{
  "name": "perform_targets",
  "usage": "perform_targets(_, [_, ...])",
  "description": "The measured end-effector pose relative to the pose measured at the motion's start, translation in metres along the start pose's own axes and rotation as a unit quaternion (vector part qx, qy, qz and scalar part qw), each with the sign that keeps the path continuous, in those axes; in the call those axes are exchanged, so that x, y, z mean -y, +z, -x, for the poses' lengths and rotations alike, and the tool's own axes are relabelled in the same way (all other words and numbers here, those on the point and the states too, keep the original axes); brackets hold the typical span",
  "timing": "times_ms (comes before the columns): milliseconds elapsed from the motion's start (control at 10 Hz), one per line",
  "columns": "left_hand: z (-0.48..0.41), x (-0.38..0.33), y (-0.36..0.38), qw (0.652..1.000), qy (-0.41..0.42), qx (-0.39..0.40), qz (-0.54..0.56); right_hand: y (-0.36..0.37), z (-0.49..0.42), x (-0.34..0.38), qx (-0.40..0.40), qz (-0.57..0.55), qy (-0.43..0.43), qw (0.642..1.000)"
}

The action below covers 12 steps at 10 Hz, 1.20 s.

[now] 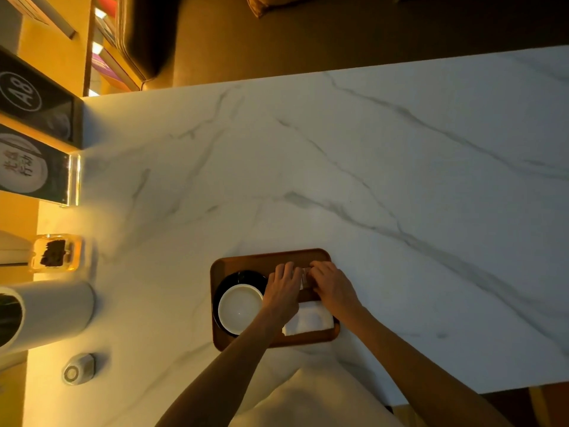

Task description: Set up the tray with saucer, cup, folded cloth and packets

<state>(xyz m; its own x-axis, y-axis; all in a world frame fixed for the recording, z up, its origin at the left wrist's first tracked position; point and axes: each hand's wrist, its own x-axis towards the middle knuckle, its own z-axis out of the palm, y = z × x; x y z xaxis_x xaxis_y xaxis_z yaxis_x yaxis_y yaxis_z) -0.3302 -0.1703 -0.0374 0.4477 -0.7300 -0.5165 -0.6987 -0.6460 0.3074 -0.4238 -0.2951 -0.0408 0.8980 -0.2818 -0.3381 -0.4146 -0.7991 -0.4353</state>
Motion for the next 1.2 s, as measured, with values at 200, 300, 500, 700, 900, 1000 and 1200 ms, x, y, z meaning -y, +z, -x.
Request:
perform_targets(200, [0.001, -0.001, 0.001, 0.999, 0.019, -0.015, -0.029, 0.004, 0.004, -0.001, -0.042, 0.002, -0.012, 0.999])
perform_targets(300, [0.004, -0.002, 0.003, 0.999, 0.018, -0.020, -0.026, 0.003, 0.005, -0.003, -0.053, -0.003, -0.026, 0.998])
perform_targets(500, [0.008, -0.007, 0.005, 1.000, 0.000, -0.026, -0.007, 0.004, 0.004, -0.004, -0.051, 0.002, -0.035, 0.998])
perform_targets(700, [0.008, -0.005, 0.004, 1.000, -0.004, -0.027, 0.010, 0.004, 0.005, -0.003, -0.039, 0.003, -0.022, 0.999])
perform_targets(900, [0.008, -0.006, 0.001, 0.999, -0.003, -0.029, 0.021, 0.002, 0.008, 0.002, -0.015, 0.001, -0.005, 1.000])
perform_targets(1000, [0.012, -0.008, -0.006, 0.999, -0.014, -0.027, 0.035, -0.001, 0.011, 0.006, 0.012, 0.003, 0.014, 1.000])
perform_targets(1200, [0.024, -0.005, -0.019, 0.997, -0.022, -0.055, 0.054, -0.012, 0.025, 0.015, -0.027, -0.032, 0.042, 0.998])
